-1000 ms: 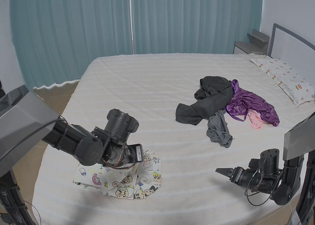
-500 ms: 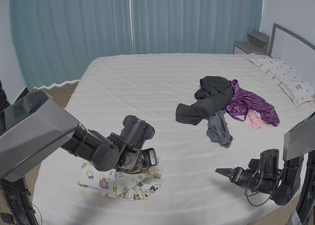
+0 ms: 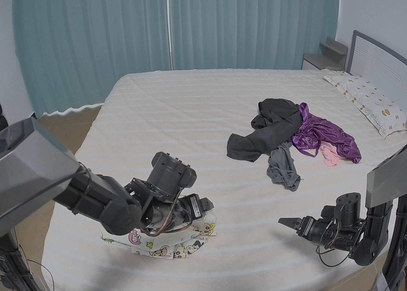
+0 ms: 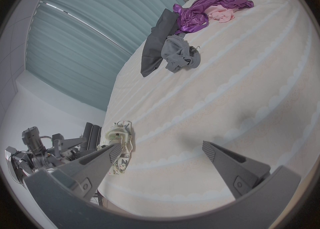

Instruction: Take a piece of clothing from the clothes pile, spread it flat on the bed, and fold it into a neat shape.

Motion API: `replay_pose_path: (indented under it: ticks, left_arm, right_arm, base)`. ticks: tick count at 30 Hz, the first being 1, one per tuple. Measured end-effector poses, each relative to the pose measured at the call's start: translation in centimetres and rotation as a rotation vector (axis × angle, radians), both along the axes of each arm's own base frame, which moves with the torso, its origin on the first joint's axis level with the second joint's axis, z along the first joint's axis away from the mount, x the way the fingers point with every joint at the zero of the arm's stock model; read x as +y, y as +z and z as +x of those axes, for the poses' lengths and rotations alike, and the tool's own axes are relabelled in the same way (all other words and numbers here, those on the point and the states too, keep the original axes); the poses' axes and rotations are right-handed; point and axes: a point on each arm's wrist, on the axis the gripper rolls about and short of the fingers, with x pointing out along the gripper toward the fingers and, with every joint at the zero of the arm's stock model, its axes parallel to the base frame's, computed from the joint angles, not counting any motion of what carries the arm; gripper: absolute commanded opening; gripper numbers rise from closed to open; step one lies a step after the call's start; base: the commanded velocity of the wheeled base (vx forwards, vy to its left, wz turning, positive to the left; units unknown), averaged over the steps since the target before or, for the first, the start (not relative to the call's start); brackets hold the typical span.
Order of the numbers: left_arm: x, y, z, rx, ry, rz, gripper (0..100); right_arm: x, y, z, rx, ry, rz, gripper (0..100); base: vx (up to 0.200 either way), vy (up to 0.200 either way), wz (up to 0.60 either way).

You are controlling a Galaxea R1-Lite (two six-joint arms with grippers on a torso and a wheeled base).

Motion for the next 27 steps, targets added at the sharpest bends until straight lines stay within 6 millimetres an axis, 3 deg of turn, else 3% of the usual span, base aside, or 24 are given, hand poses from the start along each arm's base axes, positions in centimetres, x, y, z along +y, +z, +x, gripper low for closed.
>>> replay_pose_path:
  ticks: [3,21,27]
  left_arm:
    - [0.8,0.8,-1.2,-0.030,0.005,-0.037,100]
    - [6.7,3.4,-5.3,-0.076,0.058,-0.274,100]
    - [9.5,3.4,-6.2,-0.054,0.073,-0.387,100]
  right_arm:
    - [0.0,0.0,0.0,0.001,0.001,0.000,100]
    - [0.0,0.0,-0.4,0.008,0.002,-0.004,100]
    - [0.0,0.1,-0.4,0.006,0.002,-0.003,100]
  base:
    - [-0.200,0.000,0.00]
    - [0.000,0.000,0.00]
    - [0.000,0.200,0.00]
